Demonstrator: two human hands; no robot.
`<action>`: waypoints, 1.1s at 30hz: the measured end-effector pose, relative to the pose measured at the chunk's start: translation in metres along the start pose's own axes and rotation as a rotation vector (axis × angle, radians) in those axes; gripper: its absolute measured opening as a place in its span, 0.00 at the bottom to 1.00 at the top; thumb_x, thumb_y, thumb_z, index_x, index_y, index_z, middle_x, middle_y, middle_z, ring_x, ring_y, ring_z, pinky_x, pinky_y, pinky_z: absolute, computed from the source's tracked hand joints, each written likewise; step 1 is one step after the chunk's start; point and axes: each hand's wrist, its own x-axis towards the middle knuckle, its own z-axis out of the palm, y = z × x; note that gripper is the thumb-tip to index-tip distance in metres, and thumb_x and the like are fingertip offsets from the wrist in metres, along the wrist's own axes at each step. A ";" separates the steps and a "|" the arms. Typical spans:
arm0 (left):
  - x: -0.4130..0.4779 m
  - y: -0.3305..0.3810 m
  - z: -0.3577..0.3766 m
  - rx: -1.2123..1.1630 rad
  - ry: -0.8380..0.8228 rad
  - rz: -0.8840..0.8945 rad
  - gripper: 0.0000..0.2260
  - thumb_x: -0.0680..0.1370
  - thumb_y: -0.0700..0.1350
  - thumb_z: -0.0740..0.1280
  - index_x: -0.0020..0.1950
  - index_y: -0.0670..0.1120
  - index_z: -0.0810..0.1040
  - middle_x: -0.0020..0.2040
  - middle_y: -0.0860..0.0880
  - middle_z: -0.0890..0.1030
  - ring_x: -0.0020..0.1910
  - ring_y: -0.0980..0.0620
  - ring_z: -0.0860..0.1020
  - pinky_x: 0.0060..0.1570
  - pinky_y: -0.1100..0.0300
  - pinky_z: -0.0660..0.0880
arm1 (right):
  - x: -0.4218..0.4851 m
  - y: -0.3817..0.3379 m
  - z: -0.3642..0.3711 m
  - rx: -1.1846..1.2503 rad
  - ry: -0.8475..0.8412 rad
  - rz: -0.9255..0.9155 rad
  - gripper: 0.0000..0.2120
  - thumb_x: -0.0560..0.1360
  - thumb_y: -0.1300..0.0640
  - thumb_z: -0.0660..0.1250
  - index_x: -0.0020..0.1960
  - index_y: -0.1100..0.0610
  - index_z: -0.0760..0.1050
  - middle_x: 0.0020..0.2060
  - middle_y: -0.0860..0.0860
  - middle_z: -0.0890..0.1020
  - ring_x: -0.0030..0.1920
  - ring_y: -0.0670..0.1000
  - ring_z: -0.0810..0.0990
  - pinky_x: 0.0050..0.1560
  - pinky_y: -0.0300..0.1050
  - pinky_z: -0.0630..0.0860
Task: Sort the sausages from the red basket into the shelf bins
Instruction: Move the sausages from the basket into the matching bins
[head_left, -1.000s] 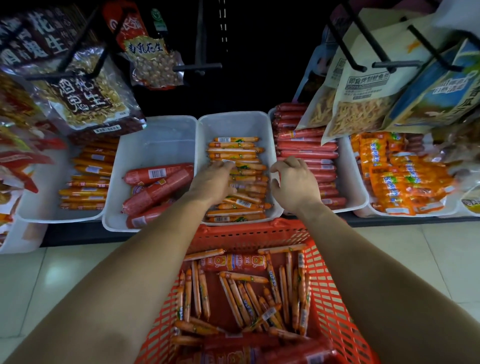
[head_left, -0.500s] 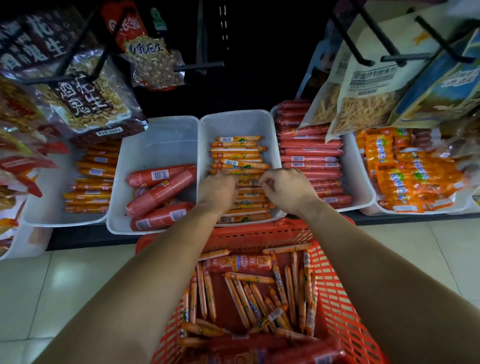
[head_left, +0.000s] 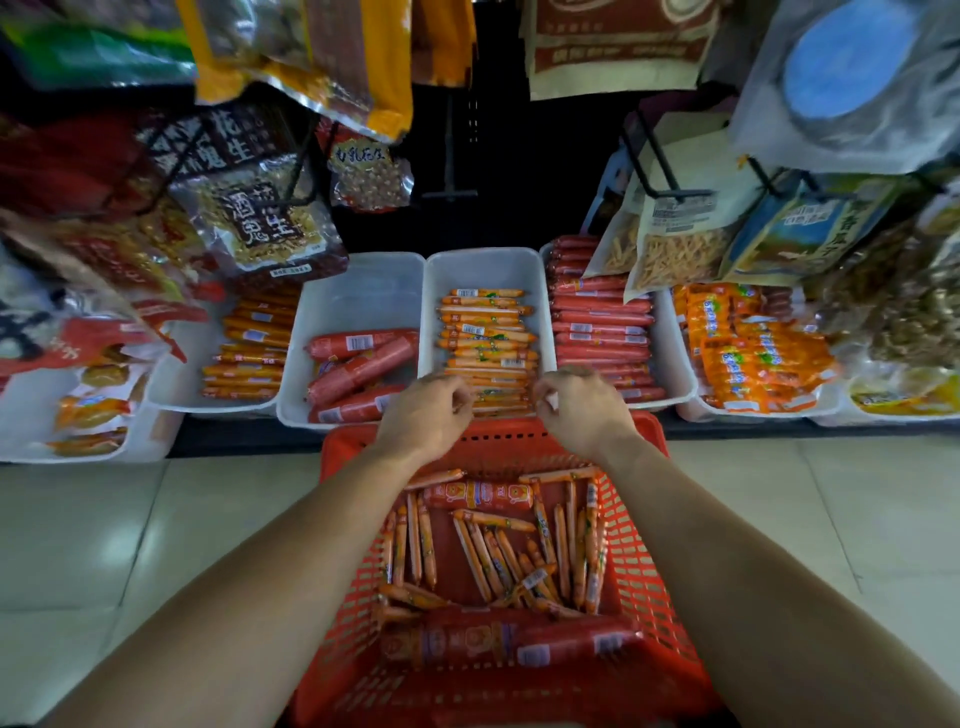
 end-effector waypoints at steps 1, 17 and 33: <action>-0.016 0.002 0.001 -0.005 0.011 -0.006 0.03 0.77 0.48 0.68 0.49 0.52 0.81 0.50 0.54 0.82 0.46 0.53 0.81 0.45 0.57 0.78 | -0.014 -0.002 0.000 0.013 0.007 0.007 0.11 0.76 0.54 0.64 0.57 0.48 0.80 0.56 0.51 0.80 0.57 0.57 0.78 0.57 0.52 0.76; -0.173 -0.032 0.127 0.034 -0.587 -0.244 0.24 0.75 0.61 0.69 0.68 0.53 0.75 0.67 0.48 0.78 0.65 0.45 0.75 0.62 0.51 0.69 | -0.162 0.053 0.127 0.026 -0.684 0.190 0.21 0.70 0.39 0.69 0.59 0.47 0.79 0.57 0.51 0.82 0.57 0.54 0.80 0.53 0.43 0.75; -0.152 -0.058 0.163 0.118 -0.868 -0.264 0.33 0.62 0.64 0.78 0.65 0.62 0.73 0.69 0.50 0.73 0.71 0.38 0.68 0.69 0.29 0.55 | -0.141 0.081 0.144 0.087 -0.772 0.129 0.26 0.74 0.52 0.74 0.69 0.54 0.71 0.61 0.54 0.75 0.59 0.54 0.75 0.58 0.44 0.71</action>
